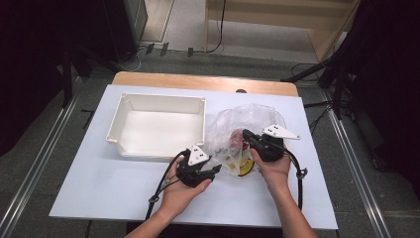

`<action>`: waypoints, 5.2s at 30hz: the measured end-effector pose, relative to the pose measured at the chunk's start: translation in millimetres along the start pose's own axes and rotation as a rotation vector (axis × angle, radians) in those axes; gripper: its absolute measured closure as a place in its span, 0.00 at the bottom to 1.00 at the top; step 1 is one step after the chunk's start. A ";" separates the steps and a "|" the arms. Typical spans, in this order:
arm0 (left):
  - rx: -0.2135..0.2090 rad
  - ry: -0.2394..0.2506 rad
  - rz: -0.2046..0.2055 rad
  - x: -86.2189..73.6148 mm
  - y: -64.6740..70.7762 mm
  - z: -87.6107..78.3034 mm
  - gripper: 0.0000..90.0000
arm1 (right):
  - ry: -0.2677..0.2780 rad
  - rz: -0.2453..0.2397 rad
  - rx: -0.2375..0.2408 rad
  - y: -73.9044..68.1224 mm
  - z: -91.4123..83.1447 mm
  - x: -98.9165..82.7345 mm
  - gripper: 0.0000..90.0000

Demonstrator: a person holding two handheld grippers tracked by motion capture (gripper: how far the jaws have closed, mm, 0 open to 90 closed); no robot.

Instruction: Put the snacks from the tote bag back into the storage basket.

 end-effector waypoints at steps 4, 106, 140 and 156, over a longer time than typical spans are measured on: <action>-0.012 0.082 0.001 18.1 9.0 -8.5 0.49 | -0.007 0.022 0.043 -2.9 0.6 -1.3 0.99; 0.018 -0.049 -0.050 -24.3 -20.1 37.0 0.99 | -0.084 -0.072 -0.058 -20.9 8.1 -11.4 0.29; -0.076 0.044 -0.019 -36.2 -41.2 -21.0 0.09 | -0.021 -0.073 -0.071 -20.7 -17.0 9.0 0.29; -0.040 0.135 -0.041 -42.1 -69.0 -61.2 0.01 | -0.021 -0.075 -0.070 -17.4 -20.1 9.8 0.29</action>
Point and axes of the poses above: each handheld gripper's, and its own axes: z roughly forward along the jaws, x roughly out of its top, y roughly to its right, the point moved 5 cm from there along z, roughly forward along the jaws, and after that the axes turned 1 degree about -y, right-handed, at the moved point
